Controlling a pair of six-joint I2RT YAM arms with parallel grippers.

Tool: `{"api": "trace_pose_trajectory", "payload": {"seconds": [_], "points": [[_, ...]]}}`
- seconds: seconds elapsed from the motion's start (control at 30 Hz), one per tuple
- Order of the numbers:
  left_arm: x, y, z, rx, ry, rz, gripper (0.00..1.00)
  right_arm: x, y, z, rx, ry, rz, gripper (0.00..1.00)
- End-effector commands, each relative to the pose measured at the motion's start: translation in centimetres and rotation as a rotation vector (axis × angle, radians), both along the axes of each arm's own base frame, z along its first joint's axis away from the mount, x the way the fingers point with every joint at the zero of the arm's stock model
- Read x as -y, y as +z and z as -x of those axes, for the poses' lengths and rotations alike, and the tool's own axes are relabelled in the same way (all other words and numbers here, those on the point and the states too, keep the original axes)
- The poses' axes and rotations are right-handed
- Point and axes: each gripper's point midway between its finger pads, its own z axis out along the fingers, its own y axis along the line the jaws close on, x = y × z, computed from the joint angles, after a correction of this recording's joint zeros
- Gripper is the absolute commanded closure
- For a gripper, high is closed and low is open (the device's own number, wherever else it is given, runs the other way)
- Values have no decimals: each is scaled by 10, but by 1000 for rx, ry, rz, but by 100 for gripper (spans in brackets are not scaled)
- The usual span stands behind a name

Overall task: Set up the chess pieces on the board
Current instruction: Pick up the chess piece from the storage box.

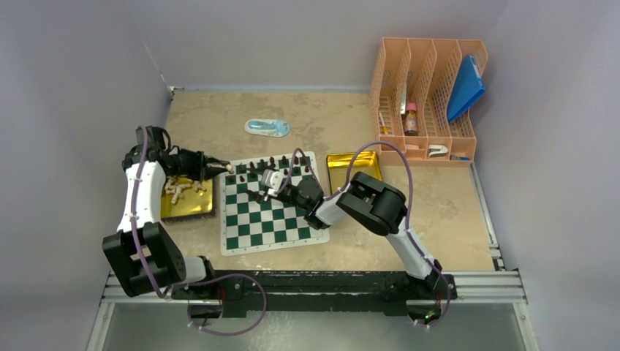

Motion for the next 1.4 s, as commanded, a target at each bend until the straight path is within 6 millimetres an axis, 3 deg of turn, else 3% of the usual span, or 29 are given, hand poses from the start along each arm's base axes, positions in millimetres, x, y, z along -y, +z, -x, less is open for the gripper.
{"api": "trace_pose_trajectory", "payload": {"seconds": [0.0, 0.57, 0.93, 1.17, 1.37], "points": [[9, 20, 0, 65, -24, 40, 87, 24, 119, 8, 275, -52, -395, 39], [21, 22, -2, 68, -68, 50, 87, -4, 125, 18, 309, -41, -385, 54], [25, 21, 3, 65, -68, 43, 87, -1, 125, 12, 296, -89, -401, 67], [26, 21, 2, 68, -74, 42, 87, 7, 132, 10, 256, -107, -466, 60], [26, 16, 2, 68, -74, 41, 88, 16, 136, 7, 230, -136, -501, 61]]}}
